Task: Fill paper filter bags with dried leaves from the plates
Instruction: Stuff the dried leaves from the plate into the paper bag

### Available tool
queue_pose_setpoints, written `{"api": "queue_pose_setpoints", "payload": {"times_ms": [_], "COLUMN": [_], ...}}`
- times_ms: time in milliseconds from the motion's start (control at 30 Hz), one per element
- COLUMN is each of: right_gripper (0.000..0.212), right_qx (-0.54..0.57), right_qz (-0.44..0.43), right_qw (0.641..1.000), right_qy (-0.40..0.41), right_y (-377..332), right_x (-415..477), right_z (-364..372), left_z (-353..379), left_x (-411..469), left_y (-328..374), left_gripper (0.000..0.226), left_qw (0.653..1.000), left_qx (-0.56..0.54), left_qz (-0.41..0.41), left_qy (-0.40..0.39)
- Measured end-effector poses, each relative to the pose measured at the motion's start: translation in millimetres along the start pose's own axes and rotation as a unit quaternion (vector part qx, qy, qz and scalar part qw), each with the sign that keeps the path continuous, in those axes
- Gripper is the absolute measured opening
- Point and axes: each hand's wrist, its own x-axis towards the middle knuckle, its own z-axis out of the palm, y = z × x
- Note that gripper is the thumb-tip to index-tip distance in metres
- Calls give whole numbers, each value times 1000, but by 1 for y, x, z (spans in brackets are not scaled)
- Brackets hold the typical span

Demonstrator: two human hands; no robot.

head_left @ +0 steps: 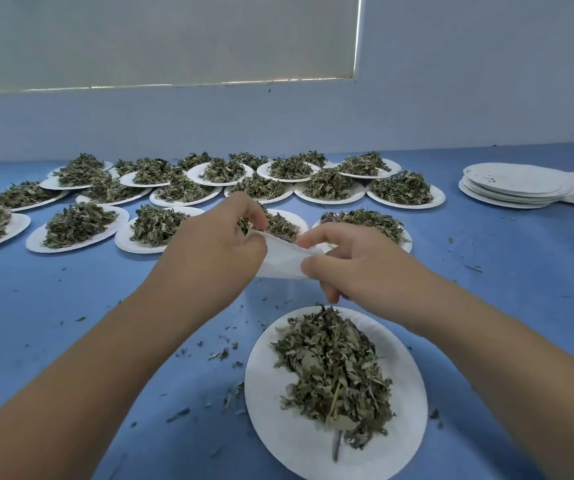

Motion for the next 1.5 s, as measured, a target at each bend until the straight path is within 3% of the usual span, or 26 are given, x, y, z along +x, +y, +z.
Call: {"api": "queue_pose_setpoints", "payload": {"times_ms": [200,367,500,667,1033,1300,1500], "right_gripper": [16,34,45,49,27,11,21], "right_qx": [-31,-81,-130,-210,-227,-140,-20], "right_qz": [-40,-26,-22,-26,-40,-52,-97], "right_qw": [998,986,973,958,963,980,986], "right_qy": [22,-142,-191,-195,-139,-134,-135], "right_y": [8,2,-1,2,6,7,4], "right_x": [-13,-30,-36,-36,-34,-33,-32], "right_z": [-13,-42,-42,-30,-25,-37,-43], "left_z": [6,5,10,12,21,16,16], "left_x": [-9,-18,-20,-23,-23,-24,-25], "left_y": [-11,-17,-18,-18,-19,-14,-12], "left_gripper": [22,18,16,17,23,20,17], "left_qw": [998,997,997,998,999,999,998], "left_qx": [-12,-1,28,48,-4,-49,-24], "left_qz": [36,33,31,23,3,3,48], "left_qy": [56,64,58,32,-42,-12,26]}}
